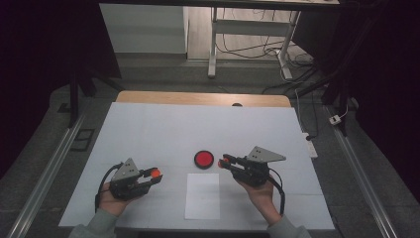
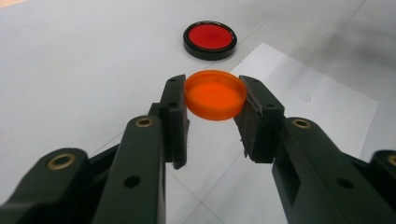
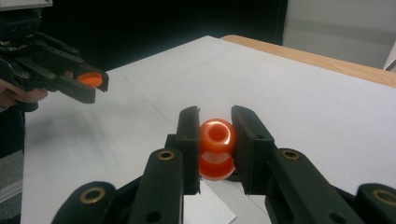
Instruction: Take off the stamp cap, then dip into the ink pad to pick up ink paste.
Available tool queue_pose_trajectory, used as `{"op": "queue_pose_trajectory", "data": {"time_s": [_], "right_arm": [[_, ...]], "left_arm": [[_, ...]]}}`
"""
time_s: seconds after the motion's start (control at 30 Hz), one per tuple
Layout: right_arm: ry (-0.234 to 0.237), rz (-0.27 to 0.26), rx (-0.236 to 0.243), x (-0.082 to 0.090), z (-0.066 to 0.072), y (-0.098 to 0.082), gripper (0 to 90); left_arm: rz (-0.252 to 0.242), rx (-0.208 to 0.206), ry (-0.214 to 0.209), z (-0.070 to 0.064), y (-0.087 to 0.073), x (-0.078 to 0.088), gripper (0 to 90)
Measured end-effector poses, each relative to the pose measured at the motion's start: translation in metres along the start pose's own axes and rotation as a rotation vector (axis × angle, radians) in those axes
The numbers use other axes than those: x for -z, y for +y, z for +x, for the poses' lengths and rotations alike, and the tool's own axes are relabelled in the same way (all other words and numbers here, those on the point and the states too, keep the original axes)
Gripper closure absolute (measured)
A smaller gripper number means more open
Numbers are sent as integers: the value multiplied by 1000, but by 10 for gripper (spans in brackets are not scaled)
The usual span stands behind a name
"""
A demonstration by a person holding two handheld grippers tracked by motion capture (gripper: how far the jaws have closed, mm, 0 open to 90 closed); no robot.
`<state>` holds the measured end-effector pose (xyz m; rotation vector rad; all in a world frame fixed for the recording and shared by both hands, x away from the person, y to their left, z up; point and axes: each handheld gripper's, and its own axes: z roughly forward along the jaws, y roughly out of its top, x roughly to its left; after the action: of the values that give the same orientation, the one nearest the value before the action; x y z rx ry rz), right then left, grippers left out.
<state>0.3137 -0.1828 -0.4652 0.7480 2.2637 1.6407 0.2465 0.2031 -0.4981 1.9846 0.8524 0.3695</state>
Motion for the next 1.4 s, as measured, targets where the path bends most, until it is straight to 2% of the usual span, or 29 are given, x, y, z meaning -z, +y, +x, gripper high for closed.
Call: {"op": "queue_pose_trajectory", "data": {"time_s": [0.93,1.4], "right_arm": [[-1,6,2,-3,-1,0,725],[2,14,4,-12,-3,2,725]], "left_arm": [[7,7,7,3,-3,0,646],[18,5,-1,3,-3,-2,646]]}}
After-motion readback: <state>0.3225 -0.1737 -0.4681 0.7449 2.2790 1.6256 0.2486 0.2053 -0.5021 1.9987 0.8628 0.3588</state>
